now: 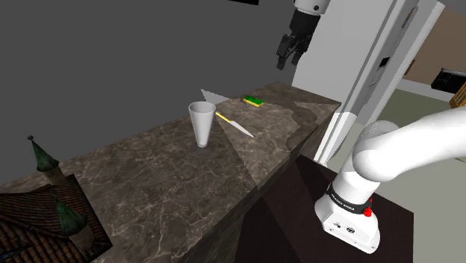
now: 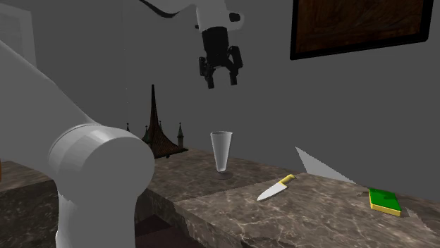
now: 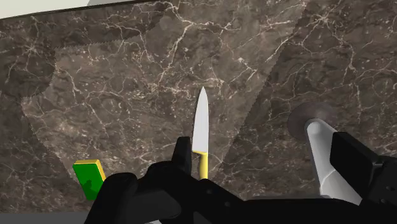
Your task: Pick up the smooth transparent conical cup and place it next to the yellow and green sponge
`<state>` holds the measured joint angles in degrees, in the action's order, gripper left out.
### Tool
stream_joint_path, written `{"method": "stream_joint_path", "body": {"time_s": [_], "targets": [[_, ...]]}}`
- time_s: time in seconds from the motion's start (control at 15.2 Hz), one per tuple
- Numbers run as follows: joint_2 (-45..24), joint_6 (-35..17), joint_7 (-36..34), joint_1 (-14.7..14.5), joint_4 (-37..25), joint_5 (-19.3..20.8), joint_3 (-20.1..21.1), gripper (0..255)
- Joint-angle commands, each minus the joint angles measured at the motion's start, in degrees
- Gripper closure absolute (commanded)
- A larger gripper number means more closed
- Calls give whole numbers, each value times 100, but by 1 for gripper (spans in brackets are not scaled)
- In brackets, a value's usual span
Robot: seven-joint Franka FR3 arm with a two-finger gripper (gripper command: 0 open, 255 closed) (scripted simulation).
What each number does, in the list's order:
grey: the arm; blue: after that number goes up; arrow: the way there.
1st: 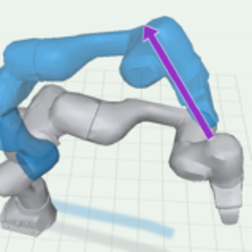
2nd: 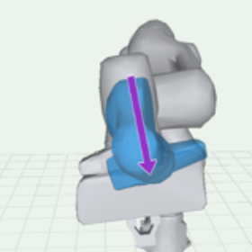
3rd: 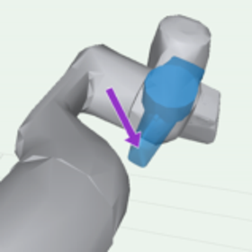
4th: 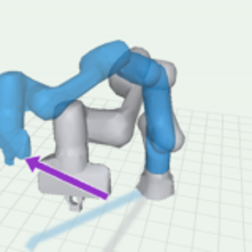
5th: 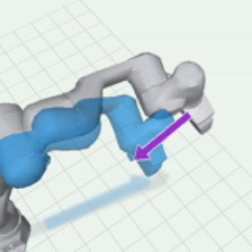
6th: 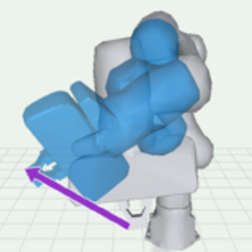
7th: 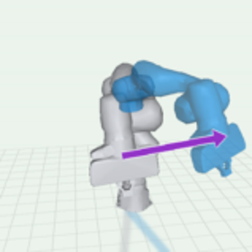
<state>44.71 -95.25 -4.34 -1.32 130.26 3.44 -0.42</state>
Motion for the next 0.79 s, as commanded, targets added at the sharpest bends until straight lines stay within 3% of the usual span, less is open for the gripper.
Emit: {"method": "stream_joint_path", "body": {"time_s": [0.0, 0.73], "targets": [[0, 0, 0, 0, 0, 0, 0, 0], [-1631, -1818, -745, -149, 178, -654, 245, 0]]}}
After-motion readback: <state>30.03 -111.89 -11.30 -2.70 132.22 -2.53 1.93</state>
